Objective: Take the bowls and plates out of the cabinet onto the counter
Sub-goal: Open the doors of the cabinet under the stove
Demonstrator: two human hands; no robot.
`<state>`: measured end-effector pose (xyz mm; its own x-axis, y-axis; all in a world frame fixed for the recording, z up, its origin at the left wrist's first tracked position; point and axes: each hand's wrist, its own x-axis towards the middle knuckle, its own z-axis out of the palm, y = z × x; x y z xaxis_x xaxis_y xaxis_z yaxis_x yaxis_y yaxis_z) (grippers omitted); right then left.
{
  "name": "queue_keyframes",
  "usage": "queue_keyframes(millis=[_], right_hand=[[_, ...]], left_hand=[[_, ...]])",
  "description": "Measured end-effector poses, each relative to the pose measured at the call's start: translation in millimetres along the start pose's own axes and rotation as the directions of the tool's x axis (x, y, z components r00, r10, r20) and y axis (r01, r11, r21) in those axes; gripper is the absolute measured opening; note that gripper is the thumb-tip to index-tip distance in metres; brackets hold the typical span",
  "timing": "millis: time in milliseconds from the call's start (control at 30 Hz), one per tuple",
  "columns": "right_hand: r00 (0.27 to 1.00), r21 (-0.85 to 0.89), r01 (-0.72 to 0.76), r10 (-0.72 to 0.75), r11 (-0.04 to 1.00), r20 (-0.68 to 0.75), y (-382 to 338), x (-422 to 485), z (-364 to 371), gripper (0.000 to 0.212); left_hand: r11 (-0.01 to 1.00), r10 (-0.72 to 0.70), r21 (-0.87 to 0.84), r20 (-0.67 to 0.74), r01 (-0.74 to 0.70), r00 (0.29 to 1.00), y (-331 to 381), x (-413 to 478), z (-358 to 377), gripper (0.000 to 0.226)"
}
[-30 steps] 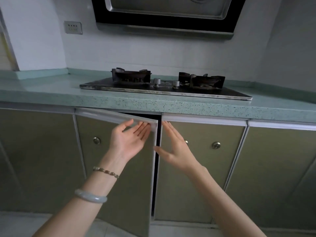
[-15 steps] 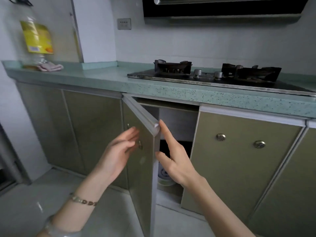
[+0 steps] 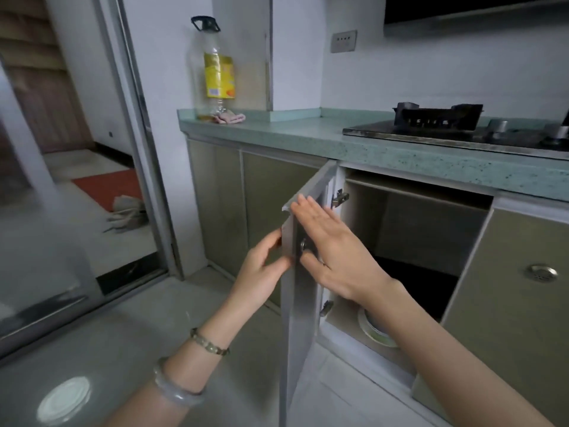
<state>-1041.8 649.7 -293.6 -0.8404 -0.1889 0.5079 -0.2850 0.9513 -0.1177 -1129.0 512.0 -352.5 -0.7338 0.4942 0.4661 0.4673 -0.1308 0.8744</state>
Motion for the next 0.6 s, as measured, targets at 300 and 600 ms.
queue_keyframes(millis=[300,600], right_hand=[[0.993,-0.217,0.106,-0.090,0.970,0.080,-23,77,31,0.076],[0.983,-0.237,0.122,-0.084,0.964,0.164,-25,109,50,0.091]], left_hand=[[0.994,-0.097,0.051,-0.041,0.099,0.994,0,4,-43,0.090],[0.989,-0.079,0.116,-0.084,0.089,0.993,-10,25,-63,0.092]])
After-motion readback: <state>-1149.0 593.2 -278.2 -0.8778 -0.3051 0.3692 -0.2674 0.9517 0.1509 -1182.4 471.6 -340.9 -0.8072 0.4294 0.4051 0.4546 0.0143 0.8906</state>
